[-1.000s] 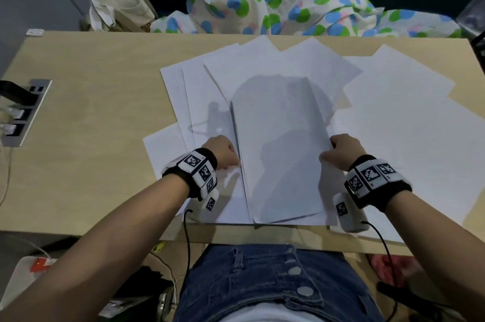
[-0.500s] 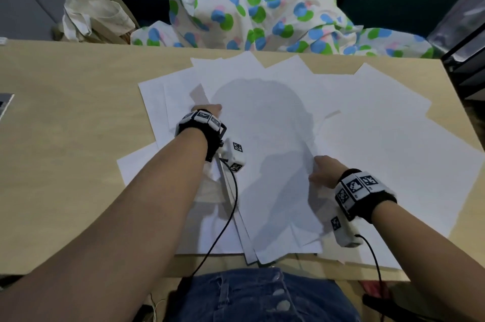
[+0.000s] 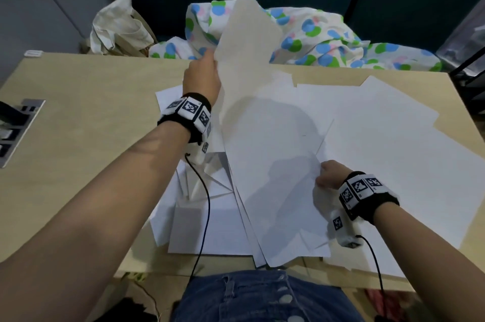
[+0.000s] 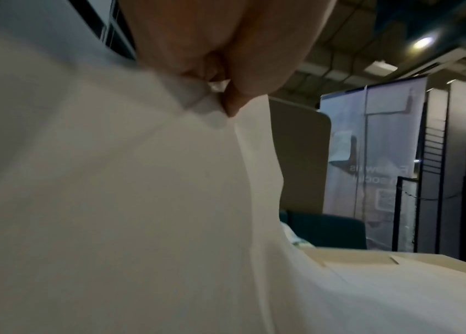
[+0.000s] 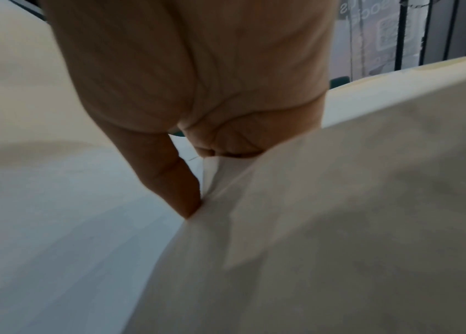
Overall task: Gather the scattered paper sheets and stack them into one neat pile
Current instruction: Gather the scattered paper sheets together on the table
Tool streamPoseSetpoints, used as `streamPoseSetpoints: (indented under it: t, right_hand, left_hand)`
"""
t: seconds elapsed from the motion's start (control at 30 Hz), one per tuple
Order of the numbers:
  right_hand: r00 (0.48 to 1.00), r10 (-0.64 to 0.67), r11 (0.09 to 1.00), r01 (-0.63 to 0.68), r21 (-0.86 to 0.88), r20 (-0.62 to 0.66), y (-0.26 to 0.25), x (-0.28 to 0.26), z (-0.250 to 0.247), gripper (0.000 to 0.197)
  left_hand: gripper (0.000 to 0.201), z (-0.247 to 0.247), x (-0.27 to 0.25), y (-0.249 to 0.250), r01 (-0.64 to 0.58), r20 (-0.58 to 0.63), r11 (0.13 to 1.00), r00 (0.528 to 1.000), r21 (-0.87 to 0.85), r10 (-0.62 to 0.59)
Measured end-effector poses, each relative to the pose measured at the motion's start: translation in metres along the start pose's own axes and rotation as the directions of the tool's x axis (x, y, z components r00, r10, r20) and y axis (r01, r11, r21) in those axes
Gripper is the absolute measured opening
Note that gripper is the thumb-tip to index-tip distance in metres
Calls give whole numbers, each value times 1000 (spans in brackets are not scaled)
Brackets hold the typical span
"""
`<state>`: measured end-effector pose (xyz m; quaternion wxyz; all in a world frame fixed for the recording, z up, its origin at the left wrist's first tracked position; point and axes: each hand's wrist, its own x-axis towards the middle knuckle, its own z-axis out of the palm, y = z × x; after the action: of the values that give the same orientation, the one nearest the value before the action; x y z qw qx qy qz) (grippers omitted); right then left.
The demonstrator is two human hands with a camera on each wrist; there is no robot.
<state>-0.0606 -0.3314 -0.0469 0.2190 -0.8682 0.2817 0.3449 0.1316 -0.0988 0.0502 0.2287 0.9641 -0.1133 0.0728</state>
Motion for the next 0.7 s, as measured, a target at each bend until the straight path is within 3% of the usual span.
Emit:
streamPoseSetpoints:
  t: [0.1, 0.2, 0.27, 0.37, 0.47, 0.57, 0.7]
  right_hand:
    - [1000, -1, 999, 0, 36, 5, -1, -1, -2, 4]
    - [1000, 18, 993, -18, 115, 2, 0, 1, -3, 19]
    - [999, 33, 989, -31, 146, -7, 0, 2, -2, 23]
    - [999, 38, 987, -35, 160, -17, 1, 3, 0, 25]
    - [1000, 10, 985, -6, 173, -21, 3, 0, -3, 5]
    - [999, 2, 985, 7, 170, -51, 6, 2, -4, 30]
    - [970, 25, 939, 60, 339, -243, 4, 4, -12, 57]
  left_hand:
    - [38, -27, 4, 10, -178, -10, 969, 983, 168, 183]
    - [37, -50, 7, 25, -355, 36, 871, 930, 339, 365]
    - [36, -63, 8, 36, -402, 76, 828, 911, 392, 406]
    - [38, -77, 8, 49, -413, 95, 814, 906, 407, 412]
    - [32, -92, 14, 55, -397, 50, 860, 914, 321, 403]
    - [20, -110, 24, 53, -339, 17, 923, 940, 183, 342]
    - [15, -123, 34, 44, -285, 32, 958, 958, 45, 284]
